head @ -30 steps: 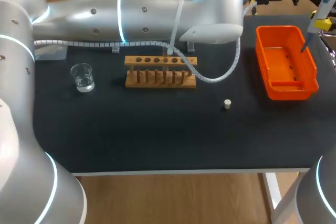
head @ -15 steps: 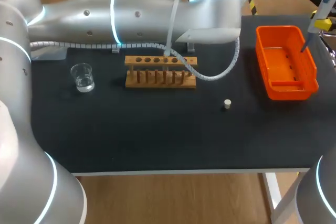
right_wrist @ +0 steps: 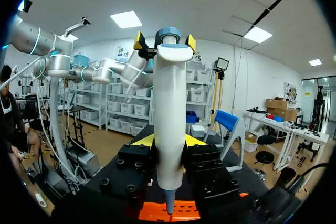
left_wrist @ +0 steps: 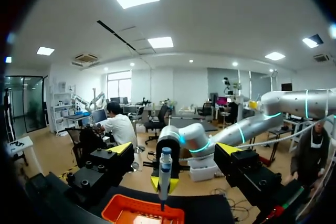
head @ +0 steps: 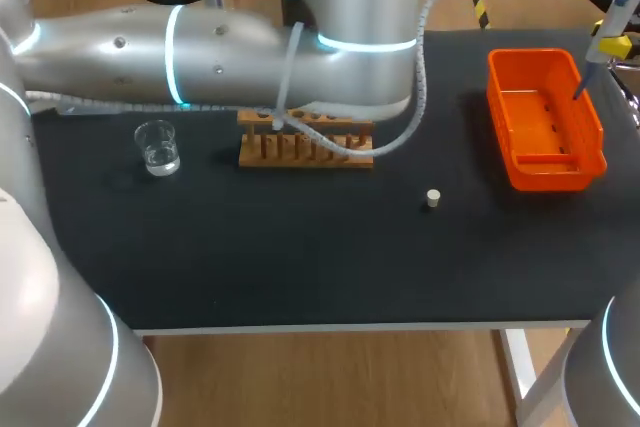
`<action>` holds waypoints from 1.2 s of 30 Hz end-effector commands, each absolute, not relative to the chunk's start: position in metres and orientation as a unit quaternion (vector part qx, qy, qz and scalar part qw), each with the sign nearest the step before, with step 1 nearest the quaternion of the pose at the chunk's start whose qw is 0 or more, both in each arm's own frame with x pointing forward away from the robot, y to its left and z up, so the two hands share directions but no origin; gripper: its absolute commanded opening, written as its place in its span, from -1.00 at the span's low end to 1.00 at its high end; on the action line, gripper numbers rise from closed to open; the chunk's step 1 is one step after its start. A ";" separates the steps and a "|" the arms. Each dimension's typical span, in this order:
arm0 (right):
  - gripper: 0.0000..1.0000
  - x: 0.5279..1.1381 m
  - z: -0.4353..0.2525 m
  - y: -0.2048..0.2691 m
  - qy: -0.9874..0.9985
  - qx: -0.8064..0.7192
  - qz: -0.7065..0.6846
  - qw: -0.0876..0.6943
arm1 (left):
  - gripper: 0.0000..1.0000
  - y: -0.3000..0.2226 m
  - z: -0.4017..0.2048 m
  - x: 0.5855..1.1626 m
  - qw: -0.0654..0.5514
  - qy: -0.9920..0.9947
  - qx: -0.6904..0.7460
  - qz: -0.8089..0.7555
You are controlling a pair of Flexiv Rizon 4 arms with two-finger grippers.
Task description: Invert the test tube, pick up the pipette, mount the tip to pipette, aspirate from beaker and dispense into the tube, eject the tip, return the pipette, and cap with the stopper.
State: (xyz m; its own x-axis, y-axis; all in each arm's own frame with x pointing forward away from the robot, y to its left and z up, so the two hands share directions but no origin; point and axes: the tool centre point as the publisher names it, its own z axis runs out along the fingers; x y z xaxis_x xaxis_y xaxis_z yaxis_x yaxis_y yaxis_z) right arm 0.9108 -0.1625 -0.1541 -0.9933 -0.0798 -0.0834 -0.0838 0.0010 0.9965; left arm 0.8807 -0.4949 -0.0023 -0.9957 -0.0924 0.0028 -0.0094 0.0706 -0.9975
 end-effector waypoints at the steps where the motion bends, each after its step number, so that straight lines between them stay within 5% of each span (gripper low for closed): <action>1: -1.00 0.911 -0.153 -0.163 0.708 -0.058 0.704 0.001 | 1.00 -0.459 0.000 0.869 0.022 0.755 -0.021 -0.655; 36: -1.00 0.911 -0.153 -0.163 0.708 -0.058 0.704 0.001 | 1.00 -0.323 -0.095 0.809 0.045 0.702 -0.070 -0.707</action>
State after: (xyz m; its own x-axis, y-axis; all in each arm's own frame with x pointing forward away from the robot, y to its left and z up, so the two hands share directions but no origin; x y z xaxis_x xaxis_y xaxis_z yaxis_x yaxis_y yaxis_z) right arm 0.9107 -0.1625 -0.1541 -0.9933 -0.0798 -0.0834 -0.0838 0.0010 0.9965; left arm 0.8158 -0.3418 -0.0855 -0.9859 -0.1631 0.0368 -0.0640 0.1648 -0.9843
